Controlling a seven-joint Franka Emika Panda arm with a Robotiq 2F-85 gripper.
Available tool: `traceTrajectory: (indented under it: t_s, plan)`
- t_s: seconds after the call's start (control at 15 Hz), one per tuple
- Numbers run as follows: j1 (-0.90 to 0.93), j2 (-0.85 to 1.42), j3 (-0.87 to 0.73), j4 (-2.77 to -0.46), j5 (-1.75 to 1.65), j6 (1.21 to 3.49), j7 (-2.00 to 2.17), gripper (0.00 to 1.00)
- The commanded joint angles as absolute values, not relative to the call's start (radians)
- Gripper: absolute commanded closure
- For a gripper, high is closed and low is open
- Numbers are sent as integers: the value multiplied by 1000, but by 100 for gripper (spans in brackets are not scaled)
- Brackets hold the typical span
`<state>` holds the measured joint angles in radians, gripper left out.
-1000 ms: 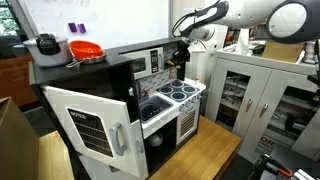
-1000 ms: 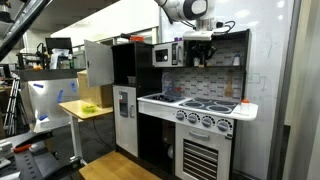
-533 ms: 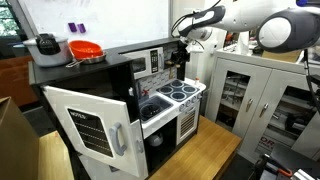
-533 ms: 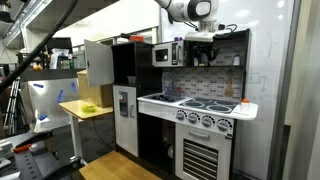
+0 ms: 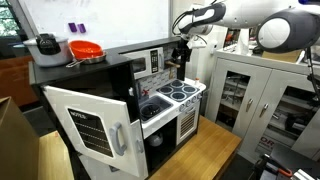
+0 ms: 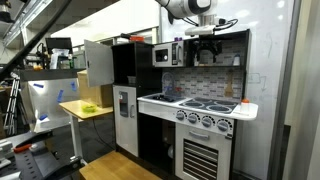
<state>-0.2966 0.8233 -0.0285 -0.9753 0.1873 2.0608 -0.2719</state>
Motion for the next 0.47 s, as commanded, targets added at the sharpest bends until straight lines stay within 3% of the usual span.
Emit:
traceTrajectory:
  t_s: [0.0, 0.4]
  plan:
    - [-271, 742, -88, -1033, 107, 1968, -222, 0]
    - [-286, 547, -95, -1214, 77, 1911, -302, 0]
